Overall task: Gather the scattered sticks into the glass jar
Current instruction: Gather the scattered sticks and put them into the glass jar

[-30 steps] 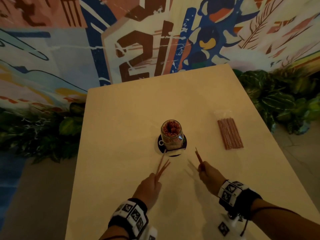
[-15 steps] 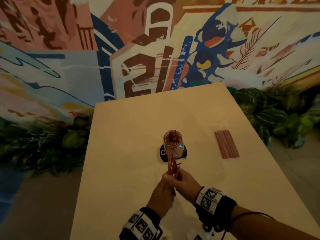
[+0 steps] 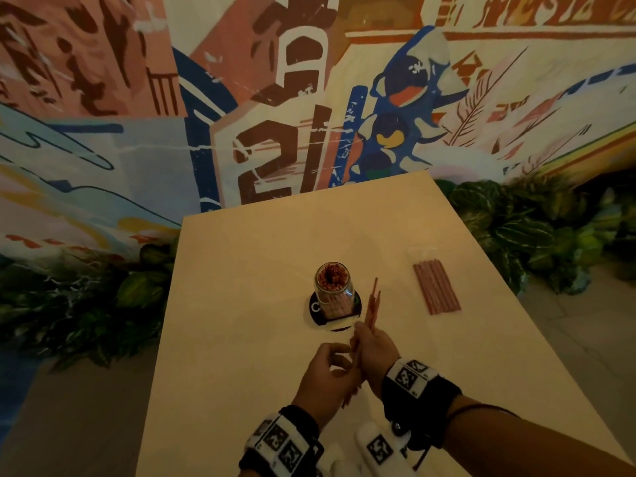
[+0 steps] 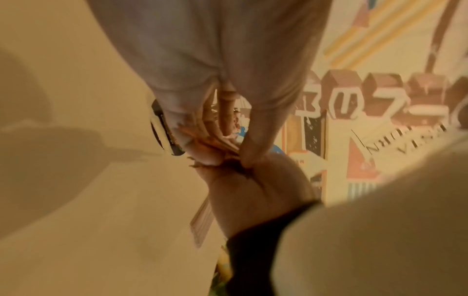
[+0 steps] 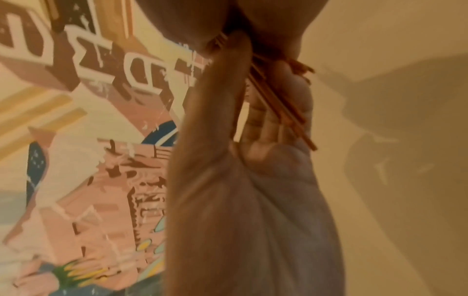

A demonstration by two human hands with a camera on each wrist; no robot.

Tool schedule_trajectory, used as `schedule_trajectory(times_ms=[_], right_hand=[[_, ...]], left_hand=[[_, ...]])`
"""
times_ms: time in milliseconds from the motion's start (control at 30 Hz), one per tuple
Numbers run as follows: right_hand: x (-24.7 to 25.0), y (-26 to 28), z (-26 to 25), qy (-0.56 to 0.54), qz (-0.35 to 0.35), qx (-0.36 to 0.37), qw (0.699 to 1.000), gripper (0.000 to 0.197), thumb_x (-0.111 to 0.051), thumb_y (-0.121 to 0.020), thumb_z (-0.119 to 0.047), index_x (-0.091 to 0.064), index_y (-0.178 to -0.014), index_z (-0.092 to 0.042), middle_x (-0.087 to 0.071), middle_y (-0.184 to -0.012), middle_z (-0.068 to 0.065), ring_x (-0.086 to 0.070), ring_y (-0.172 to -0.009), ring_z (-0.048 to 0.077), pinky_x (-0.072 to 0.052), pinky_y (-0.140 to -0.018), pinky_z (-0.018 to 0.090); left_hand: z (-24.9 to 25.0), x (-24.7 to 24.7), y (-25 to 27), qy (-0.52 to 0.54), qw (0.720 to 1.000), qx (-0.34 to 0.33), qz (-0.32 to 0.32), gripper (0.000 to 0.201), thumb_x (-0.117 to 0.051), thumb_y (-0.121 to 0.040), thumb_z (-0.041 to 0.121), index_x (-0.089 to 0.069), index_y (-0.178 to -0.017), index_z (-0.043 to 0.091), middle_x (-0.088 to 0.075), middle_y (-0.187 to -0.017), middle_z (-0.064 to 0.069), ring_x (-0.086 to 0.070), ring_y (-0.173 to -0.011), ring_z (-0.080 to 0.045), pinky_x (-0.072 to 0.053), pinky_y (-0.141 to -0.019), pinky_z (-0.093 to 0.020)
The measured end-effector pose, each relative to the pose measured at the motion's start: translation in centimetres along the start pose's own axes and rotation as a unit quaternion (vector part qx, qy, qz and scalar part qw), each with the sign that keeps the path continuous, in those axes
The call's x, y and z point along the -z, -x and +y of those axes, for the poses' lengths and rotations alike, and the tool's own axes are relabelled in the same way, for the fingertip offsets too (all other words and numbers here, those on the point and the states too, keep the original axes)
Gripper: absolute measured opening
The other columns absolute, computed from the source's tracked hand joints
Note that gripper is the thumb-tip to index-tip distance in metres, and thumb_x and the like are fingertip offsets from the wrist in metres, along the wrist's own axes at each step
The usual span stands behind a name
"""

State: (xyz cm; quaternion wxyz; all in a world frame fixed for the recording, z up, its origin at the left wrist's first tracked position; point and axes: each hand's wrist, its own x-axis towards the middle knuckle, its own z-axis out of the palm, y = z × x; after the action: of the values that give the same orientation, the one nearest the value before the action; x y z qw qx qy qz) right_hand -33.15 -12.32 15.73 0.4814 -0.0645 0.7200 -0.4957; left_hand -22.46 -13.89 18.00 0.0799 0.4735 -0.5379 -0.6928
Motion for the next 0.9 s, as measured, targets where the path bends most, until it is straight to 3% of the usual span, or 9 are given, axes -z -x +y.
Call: schedule_trajectory(times_ms=[133, 267, 367, 433, 567, 633, 700, 767, 900], right_hand=[[0.7, 1.0, -1.3, -0.160, -0.019, 0.000, 0.987, 0.033, -0.036, -0.098, -0.021, -0.045, -0.069, -0.007, -0.047, -0.052, 0.008, -0.045, -0.045, 0.022, -0.039, -0.049, 0.031], [1.0, 2.0, -3.3, -0.204, -0.075, 0.086, 0.972, 0.028, -0.035, -0.098, -0.017, -0.041, -0.071, -0.013, -0.035, -0.045, -0.004, -0.032, -0.037, 0.011, -0.032, -0.042, 0.026], [0.8, 3.9, -5.1, -0.125, -0.128, 0.196, 0.964, 0.018, -0.042, -0.095, -0.014, -0.049, -0.079, -0.013, -0.039, -0.053, -0.002, -0.035, -0.043, 0.009, -0.034, -0.046, 0.025], [0.5, 5.4, -5.5, -0.003, -0.149, 0.256, 0.955, 0.013, -0.047, -0.093, -0.013, -0.052, -0.081, -0.013, -0.045, -0.057, -0.003, -0.043, -0.047, 0.006, -0.040, -0.050, 0.023], [-0.2, 7.3, -4.8, 0.069, -0.211, 0.261, 0.940, 0.017, -0.049, -0.091, -0.007, -0.051, -0.077, -0.017, -0.047, -0.063, -0.004, -0.045, -0.050, 0.000, -0.043, -0.052, 0.017], [-0.2, 7.8, -4.9, 0.075, -0.197, 0.298, 0.931, 0.016, -0.050, -0.091, -0.014, -0.050, -0.076, -0.021, -0.048, -0.062, -0.011, -0.044, -0.053, 0.004, -0.042, -0.055, 0.023], [-0.1, 8.0, -5.1, 0.054, -0.192, 0.335, 0.921, 0.007, -0.048, -0.085, -0.021, -0.050, -0.079, -0.024, -0.048, -0.059, -0.013, -0.042, -0.053, 0.000, -0.040, -0.055, 0.019], [0.0, 8.2, -5.0, 0.058, -0.201, 0.346, 0.915, 0.004, -0.046, -0.081, -0.023, -0.050, -0.081, -0.024, -0.050, -0.063, -0.012, -0.045, -0.055, -0.002, -0.039, -0.057, 0.013], [0.4, 8.4, -4.6, 0.081, -0.216, 0.333, 0.914, 0.006, -0.051, -0.081, -0.019, -0.051, -0.078, -0.025, -0.061, -0.064, -0.019, -0.053, -0.059, -0.002, -0.045, -0.060, 0.016]], left_hand=[[0.2, 0.7, -0.2, 0.183, 0.981, 0.060, 0.031, 0.023, -0.056, -0.091, 0.011, -0.051, -0.110, 0.002, -0.057, -0.087, -0.016, -0.062, -0.071, -0.027, -0.051, -0.064, -0.037], [0.0, 1.9, 0.0, 0.377, 0.911, 0.164, 0.038, 0.038, -0.049, -0.094, 0.037, -0.057, -0.106, 0.002, -0.057, -0.095, -0.020, -0.060, -0.087, -0.036, -0.054, -0.078, -0.047], [-0.2, 2.2, 0.3, 0.456, 0.868, 0.197, -0.007, 0.064, -0.043, -0.090, 0.053, -0.053, -0.115, -0.005, -0.062, -0.106, -0.027, -0.064, -0.091, -0.040, -0.051, -0.087, -0.049], [0.0, 1.9, 0.6, 0.485, 0.853, 0.191, -0.018, 0.075, -0.041, -0.088, 0.058, -0.055, -0.115, -0.011, -0.067, -0.101, -0.028, -0.069, -0.084, -0.039, -0.055, -0.081, -0.046], [0.9, 1.1, 1.4, 0.501, 0.853, 0.137, -0.045, 0.074, -0.034, -0.091, 0.054, -0.073, -0.088, -0.008, -0.073, -0.086, -0.022, -0.072, -0.070, -0.031, -0.058, -0.066, -0.036], [1.1, 1.1, 1.5, 0.498, 0.857, 0.122, -0.058, 0.075, -0.032, -0.093, 0.052, -0.075, -0.080, -0.007, -0.074, -0.081, -0.021, -0.072, -0.067, -0.030, -0.057, -0.061, -0.034], [1.0, 0.8, 1.6, 0.490, 0.860, 0.124, -0.073, 0.075, -0.031, -0.093, 0.053, -0.075, -0.079, -0.007, -0.074, -0.080, -0.022, -0.072, -0.066, -0.031, -0.057, -0.058, -0.033], [1.4, 0.4, 1.8, 0.494, 0.857, 0.118, -0.089, 0.069, -0.034, -0.093, 0.051, -0.074, -0.089, -0.005, -0.073, -0.091, -0.023, -0.072, -0.075, -0.033, -0.058, -0.064, -0.035], [2.1, 0.0, 1.9, 0.506, 0.855, 0.075, -0.086, 0.050, -0.042, -0.091, 0.041, -0.073, -0.102, 0.003, -0.068, -0.115, -0.019, -0.070, -0.098, -0.030, -0.054, -0.084, -0.039]])
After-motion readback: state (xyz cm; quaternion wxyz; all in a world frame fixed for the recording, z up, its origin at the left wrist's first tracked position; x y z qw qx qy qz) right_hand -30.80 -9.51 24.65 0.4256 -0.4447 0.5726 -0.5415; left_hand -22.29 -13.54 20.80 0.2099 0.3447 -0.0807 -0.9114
